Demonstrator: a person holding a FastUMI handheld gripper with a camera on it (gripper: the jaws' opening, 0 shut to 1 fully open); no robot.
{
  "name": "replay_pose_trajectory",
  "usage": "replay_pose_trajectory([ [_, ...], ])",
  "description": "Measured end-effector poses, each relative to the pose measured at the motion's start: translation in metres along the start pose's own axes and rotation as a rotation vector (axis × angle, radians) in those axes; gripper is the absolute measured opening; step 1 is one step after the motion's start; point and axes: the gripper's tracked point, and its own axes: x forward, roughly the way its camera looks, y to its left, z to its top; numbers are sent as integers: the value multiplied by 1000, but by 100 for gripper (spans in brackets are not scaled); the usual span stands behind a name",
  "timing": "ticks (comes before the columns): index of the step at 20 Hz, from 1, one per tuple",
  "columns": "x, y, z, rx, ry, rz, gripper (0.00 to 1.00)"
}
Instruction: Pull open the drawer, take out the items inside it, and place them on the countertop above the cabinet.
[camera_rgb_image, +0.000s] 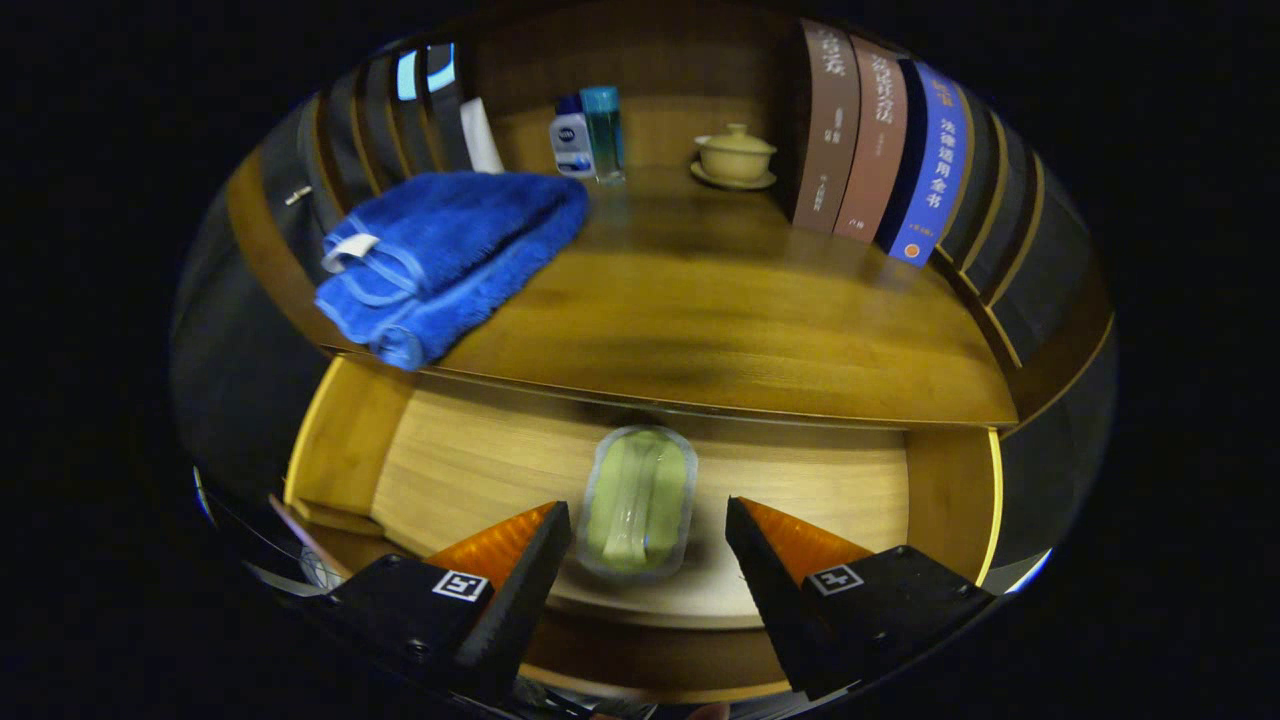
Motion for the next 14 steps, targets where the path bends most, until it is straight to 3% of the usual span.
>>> replay_pose_trajectory([
  [3,20,7,-10,19,58,-3,92],
  [6,32,9,-17,11,105,-8,62],
  [8,35,11,-8,48,66,-1,42],
  [9,30,17,-8,89,75,16,20],
  [14,8,25,-5,120,74,64,20],
])
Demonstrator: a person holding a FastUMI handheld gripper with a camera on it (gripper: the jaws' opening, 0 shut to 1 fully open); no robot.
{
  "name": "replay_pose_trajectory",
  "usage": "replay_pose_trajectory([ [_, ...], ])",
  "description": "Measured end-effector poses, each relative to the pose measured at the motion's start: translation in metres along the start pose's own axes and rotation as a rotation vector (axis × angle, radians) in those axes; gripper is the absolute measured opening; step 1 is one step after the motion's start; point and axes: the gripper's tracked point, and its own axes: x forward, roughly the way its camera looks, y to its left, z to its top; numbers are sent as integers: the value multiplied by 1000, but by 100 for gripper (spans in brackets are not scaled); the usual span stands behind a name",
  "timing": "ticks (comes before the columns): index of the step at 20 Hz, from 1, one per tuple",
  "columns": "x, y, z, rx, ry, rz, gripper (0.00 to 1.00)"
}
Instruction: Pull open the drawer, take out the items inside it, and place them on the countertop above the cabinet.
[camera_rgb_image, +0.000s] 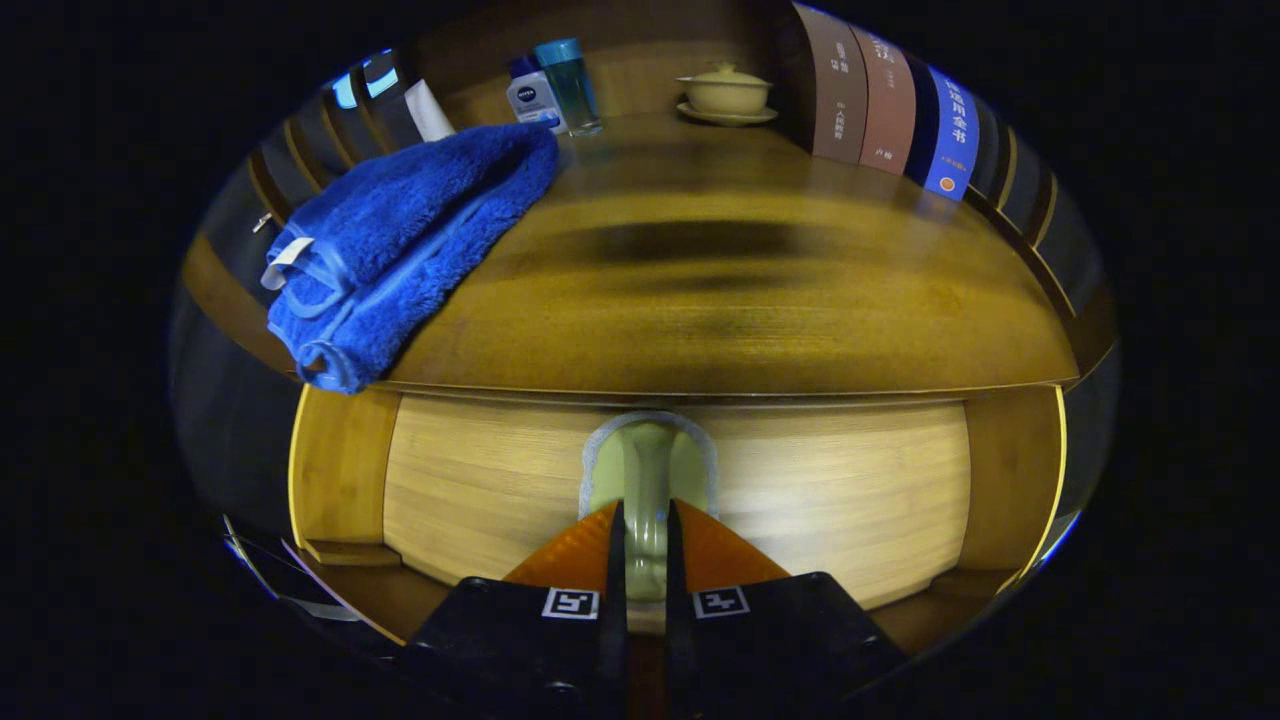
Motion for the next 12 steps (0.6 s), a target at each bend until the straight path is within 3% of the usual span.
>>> replay_pose_trajectory([
  [8,-83,25,9,-42,-22,106,19],
  [12,-122,26,33,-33,-84,134,20],
])
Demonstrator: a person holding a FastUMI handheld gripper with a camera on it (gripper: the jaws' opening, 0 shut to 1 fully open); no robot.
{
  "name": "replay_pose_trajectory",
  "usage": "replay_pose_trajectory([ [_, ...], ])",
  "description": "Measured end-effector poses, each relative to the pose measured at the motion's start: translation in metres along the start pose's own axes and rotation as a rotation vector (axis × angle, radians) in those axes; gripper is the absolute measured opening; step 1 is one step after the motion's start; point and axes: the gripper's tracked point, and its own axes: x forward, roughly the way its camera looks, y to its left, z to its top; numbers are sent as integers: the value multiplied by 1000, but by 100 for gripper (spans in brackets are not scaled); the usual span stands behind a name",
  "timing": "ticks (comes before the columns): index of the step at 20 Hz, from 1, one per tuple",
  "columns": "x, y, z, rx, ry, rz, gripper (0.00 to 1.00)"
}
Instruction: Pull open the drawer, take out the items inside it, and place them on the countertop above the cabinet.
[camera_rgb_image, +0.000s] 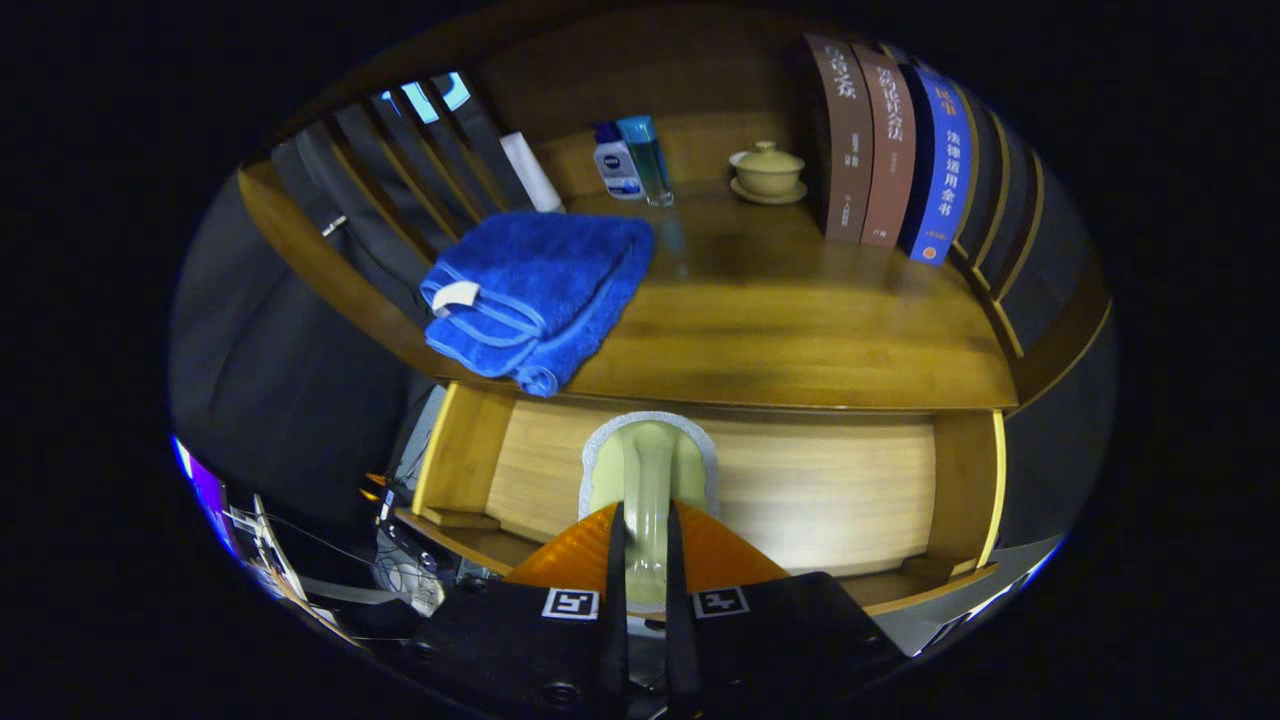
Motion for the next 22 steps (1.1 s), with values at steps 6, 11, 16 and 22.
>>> replay_pose_trajectory([
  [6,9,-26,52,-26,-79,-85,19],
  [11,47,-43,86,-16,-67,-143,19],
  [16,83,-58,111,-14,-42,-192,19],
  [22,108,-61,143,-45,-33,-226,20],
])
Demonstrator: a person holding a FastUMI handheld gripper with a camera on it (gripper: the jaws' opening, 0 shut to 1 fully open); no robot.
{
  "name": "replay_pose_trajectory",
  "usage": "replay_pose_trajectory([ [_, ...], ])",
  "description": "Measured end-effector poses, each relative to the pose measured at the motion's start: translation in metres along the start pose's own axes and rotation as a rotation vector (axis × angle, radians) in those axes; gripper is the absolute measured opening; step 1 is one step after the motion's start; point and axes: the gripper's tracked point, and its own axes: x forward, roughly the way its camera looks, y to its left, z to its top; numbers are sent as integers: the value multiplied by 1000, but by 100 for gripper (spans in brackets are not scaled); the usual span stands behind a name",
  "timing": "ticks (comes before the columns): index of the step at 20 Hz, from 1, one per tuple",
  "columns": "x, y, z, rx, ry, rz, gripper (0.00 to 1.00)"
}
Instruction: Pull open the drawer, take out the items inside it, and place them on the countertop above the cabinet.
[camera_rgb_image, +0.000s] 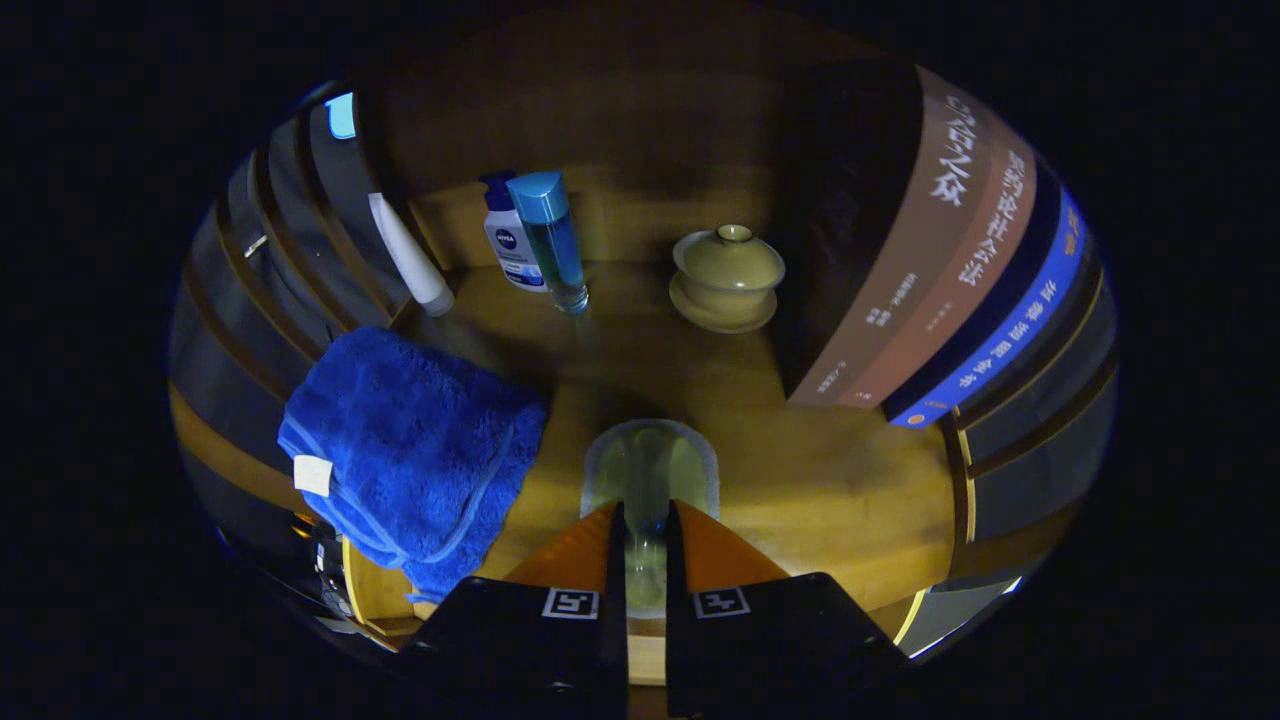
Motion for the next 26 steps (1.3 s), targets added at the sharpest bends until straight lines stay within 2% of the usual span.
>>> replay_pose_trajectory([
  [4,9,4,9,17,0,-4,20],
  [8,11,8,9,38,-3,-5,28],
  [11,8,15,8,59,-22,12,71],
  [13,3,11,6,49,-45,-13,100],
  [16,-9,14,15,84,-173,2,98],
  [19,-37,9,31,80,-374,11,98],
  [21,-58,11,27,72,-498,34,100],
  [26,-118,13,-2,143,-676,114,100],
])
